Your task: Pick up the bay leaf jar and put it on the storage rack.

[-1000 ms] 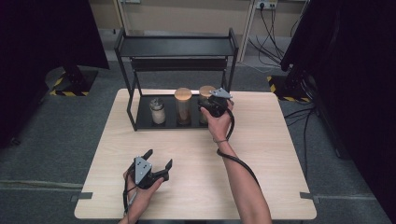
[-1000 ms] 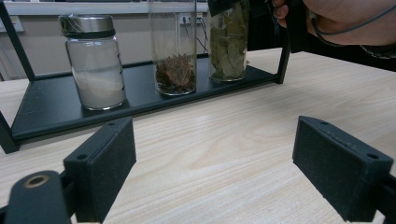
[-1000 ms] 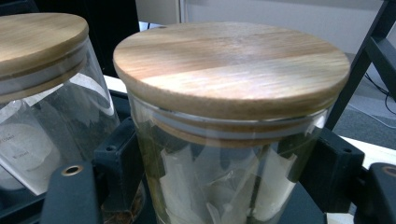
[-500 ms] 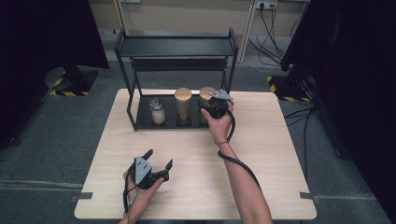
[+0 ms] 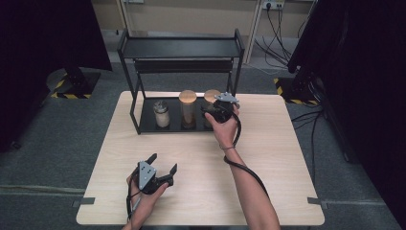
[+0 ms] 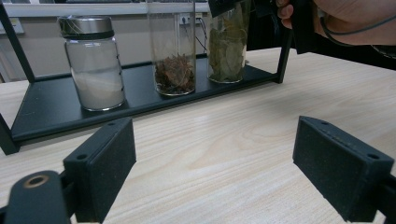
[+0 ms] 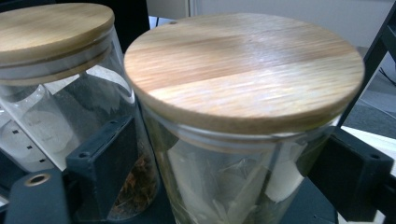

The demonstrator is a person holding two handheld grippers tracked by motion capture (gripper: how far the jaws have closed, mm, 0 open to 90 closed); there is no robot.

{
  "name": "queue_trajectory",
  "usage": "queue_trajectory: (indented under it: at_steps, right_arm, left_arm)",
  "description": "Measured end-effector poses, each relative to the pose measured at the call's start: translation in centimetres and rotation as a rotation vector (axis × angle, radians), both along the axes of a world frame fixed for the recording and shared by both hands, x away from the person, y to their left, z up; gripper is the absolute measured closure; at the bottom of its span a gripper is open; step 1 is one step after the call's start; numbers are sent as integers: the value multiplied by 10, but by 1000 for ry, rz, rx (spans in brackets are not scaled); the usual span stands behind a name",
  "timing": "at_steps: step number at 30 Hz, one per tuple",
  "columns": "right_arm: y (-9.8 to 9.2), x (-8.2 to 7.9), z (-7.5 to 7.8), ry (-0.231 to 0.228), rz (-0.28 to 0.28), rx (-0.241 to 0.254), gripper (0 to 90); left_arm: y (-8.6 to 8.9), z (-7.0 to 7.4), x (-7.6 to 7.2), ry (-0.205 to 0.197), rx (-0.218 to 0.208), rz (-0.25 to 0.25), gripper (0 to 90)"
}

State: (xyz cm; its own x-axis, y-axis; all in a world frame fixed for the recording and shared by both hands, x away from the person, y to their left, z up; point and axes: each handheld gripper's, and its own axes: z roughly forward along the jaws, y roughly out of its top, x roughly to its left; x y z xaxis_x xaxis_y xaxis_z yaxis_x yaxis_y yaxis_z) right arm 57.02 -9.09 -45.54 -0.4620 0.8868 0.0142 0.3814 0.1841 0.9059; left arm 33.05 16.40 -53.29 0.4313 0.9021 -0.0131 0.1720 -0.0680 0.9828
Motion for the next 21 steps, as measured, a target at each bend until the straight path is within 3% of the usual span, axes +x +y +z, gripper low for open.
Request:
queue_trajectory:
  at_steps: [8, 21]
  right_arm:
    - [2, -6, 0, -6, -17, -17, 126]
    - [1, -18, -2, -9, -9, 6, 105]
  left_arm:
    - [0, 0, 0, 1, 0, 0, 127]
    - [-1, 0, 0, 0, -3, 1, 127]
